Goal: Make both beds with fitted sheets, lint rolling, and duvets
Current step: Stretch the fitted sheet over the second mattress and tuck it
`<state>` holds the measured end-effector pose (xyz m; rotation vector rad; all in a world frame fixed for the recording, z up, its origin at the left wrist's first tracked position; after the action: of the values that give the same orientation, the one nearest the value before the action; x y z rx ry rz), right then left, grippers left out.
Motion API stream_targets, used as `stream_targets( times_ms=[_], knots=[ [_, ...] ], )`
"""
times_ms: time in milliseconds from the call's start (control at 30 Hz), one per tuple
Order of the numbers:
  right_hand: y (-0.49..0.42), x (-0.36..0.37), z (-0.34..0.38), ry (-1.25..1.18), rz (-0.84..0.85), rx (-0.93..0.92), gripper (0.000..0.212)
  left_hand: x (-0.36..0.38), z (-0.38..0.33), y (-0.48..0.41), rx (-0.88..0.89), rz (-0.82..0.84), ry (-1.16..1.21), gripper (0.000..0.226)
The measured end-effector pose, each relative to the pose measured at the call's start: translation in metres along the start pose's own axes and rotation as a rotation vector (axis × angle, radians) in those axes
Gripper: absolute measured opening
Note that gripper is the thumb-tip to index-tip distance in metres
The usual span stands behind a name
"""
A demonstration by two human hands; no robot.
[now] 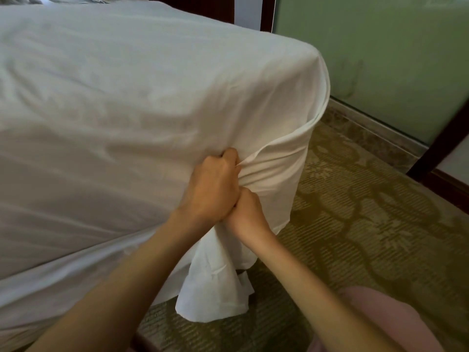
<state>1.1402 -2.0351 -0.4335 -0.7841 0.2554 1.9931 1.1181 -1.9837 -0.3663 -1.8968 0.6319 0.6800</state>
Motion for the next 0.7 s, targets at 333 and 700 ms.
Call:
stream_targets(
  times_ms=[333, 700],
  knots=[
    [-0.013, -0.033, -0.066, -0.503, 0.034, 0.641, 0.023, -0.002, 0.005, 0.004, 0.095, -0.006, -0.078, 0.026],
    [-0.01, -0.034, -0.065, -1.035, 0.007, 0.801, 0.003, 0.004, -0.001, 0.012, 0.049, 0.206, -0.326, 0.042]
  ],
)
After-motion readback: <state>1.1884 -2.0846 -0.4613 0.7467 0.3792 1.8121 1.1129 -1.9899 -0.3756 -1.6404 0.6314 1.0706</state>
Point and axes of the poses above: each hand's wrist, its own y-axis away from the middle knuckle, its own x-axis out of the palm, z = x × y, the point moved 9 cm from there along -y, towards the middle knuckle, and after that the axes turned 11 degrees about -z, right-handed, at the moved point
